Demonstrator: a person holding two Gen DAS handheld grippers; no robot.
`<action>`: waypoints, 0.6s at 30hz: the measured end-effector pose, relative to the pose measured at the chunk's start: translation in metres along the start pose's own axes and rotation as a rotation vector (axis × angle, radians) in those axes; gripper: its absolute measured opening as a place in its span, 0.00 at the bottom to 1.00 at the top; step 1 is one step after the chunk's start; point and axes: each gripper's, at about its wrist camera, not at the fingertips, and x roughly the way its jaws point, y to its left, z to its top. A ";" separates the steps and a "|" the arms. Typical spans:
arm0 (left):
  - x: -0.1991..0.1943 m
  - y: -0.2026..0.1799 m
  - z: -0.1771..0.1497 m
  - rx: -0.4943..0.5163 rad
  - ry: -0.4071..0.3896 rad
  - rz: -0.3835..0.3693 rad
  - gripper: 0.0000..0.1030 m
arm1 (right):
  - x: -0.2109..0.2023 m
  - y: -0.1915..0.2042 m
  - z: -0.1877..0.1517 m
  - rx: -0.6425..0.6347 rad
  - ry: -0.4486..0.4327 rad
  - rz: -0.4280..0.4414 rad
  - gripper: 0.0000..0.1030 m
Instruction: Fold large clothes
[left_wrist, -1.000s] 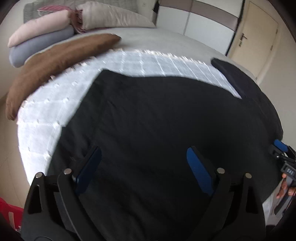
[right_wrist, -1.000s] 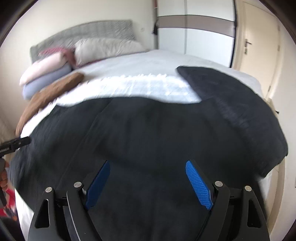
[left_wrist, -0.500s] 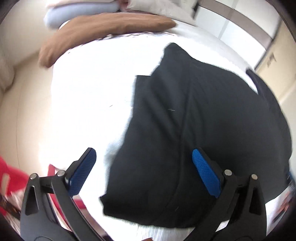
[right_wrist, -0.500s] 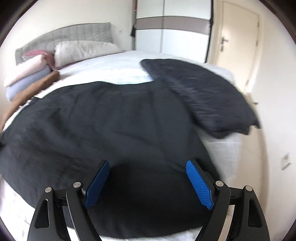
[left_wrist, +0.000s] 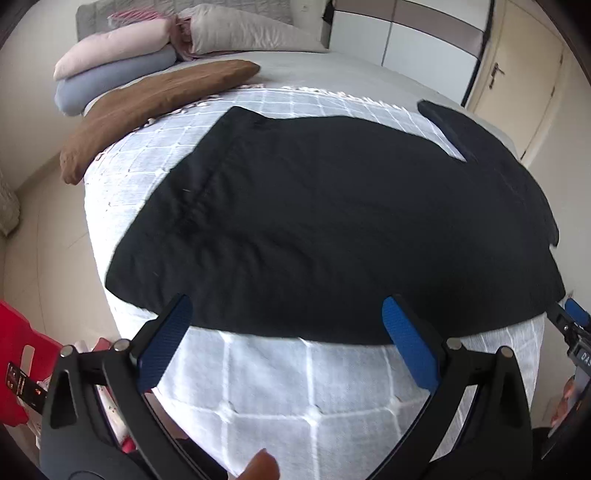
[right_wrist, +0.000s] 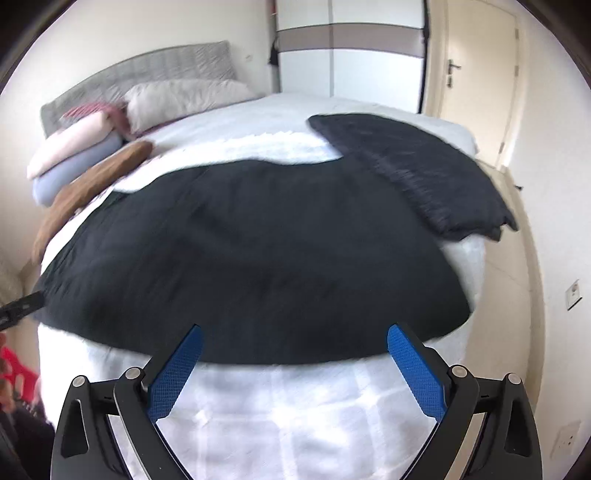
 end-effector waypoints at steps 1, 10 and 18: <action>-0.001 -0.008 -0.003 0.010 0.003 0.008 0.99 | 0.000 0.008 -0.007 0.002 0.020 0.015 0.98; 0.005 -0.052 -0.029 0.085 0.020 0.044 0.99 | 0.018 0.043 -0.029 -0.043 0.103 -0.020 0.98; 0.008 -0.056 -0.034 0.067 0.047 0.024 0.99 | 0.005 0.046 -0.024 -0.039 0.045 -0.042 0.98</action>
